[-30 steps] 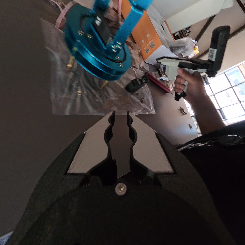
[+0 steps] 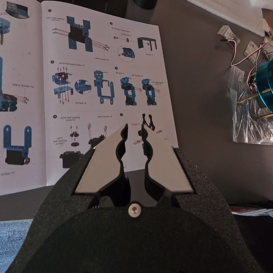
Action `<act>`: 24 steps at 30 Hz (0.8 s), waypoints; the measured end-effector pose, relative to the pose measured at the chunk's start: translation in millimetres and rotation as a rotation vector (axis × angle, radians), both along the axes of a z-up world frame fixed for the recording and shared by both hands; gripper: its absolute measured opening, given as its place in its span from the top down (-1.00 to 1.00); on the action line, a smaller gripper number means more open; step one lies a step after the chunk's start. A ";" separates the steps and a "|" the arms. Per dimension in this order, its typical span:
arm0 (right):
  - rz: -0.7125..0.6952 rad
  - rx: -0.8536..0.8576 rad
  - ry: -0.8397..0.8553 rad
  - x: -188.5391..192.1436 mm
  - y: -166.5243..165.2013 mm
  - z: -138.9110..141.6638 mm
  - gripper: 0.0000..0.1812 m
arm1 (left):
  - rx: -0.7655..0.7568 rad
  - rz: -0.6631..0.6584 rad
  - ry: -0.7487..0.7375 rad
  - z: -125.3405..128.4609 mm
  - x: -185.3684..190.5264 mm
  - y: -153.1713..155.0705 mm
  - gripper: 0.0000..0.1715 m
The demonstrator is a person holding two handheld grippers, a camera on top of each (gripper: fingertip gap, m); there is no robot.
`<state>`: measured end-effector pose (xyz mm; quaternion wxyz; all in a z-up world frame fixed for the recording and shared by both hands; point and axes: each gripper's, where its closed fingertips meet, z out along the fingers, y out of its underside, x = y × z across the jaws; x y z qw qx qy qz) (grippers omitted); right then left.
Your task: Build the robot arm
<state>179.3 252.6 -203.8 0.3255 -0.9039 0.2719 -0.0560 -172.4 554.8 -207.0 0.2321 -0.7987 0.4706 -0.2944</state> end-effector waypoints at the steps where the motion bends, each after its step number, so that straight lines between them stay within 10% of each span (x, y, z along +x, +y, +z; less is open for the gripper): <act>1: 0.024 -0.006 0.014 2.1 8.3 -6.0 0.70 | -0.006 -0.001 0.007 -1.4 3.4 1.7 0.80; 24: 0.095 -0.024 0.106 13.2 12.4 -43.6 0.62 | 0.012 -0.114 0.054 -6.5 58.4 -8.1 0.80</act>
